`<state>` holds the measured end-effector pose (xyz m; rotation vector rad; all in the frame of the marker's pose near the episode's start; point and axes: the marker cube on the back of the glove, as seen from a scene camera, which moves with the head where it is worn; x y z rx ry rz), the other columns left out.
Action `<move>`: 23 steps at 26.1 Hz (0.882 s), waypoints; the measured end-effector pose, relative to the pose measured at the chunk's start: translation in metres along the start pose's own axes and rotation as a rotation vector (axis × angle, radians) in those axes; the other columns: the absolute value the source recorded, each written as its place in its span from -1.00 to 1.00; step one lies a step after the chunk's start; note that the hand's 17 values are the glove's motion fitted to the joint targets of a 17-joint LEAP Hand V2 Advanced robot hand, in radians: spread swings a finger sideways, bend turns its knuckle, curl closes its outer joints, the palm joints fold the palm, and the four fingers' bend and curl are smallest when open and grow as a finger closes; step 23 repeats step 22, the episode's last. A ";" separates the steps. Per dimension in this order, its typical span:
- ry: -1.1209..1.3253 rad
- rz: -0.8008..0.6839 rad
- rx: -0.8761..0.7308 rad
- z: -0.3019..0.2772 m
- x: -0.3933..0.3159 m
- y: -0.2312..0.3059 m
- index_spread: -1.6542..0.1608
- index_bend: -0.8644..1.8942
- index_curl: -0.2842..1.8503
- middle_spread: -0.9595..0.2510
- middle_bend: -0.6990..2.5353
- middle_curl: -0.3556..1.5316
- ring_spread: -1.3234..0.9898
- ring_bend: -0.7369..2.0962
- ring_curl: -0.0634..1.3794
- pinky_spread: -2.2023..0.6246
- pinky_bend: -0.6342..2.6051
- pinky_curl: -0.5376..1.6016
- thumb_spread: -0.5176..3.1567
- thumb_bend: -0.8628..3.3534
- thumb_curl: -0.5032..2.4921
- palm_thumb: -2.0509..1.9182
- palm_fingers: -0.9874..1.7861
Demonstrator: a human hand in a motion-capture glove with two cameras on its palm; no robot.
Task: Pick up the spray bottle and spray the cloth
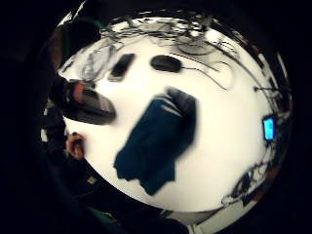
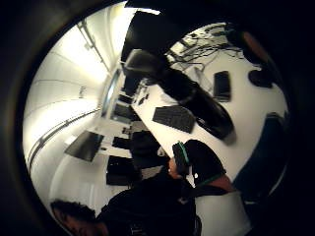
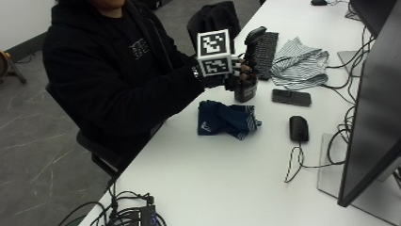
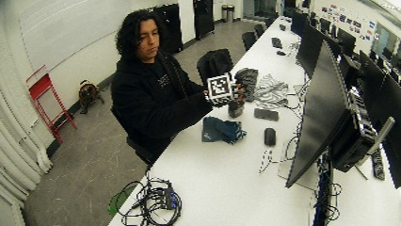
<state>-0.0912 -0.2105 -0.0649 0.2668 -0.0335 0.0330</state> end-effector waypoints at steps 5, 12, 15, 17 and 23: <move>0.277 0.045 -0.151 -0.012 0.027 0.043 0.45 -0.25 -0.36 0.45 -0.37 -0.18 0.05 -0.14 -0.38 0.67 -0.43 -0.16 -0.22 -0.62 -0.28 0.32 -0.01; 0.386 0.060 -0.252 -0.018 0.049 0.078 0.43 -0.28 -0.40 0.49 -0.41 -0.22 0.07 -0.17 -0.43 0.71 -0.44 -0.18 -0.19 -0.61 -0.33 0.30 -0.03; 0.405 0.063 -0.269 -0.015 0.053 0.094 0.42 -0.28 -0.41 0.49 -0.43 -0.22 0.08 -0.18 -0.43 0.71 -0.44 -0.18 -0.17 -0.61 -0.35 0.29 -0.03; 0.413 0.063 -0.274 -0.012 0.055 0.103 0.41 -0.28 -0.42 0.50 -0.44 -0.23 0.08 -0.18 -0.44 0.72 -0.44 -0.18 -0.17 -0.61 -0.35 0.29 -0.04; 0.413 0.070 -0.271 -0.006 0.059 0.117 0.40 -0.30 -0.45 0.50 -0.44 -0.23 0.09 -0.18 -0.44 0.72 -0.44 -0.18 -0.15 -0.60 -0.37 0.29 -0.06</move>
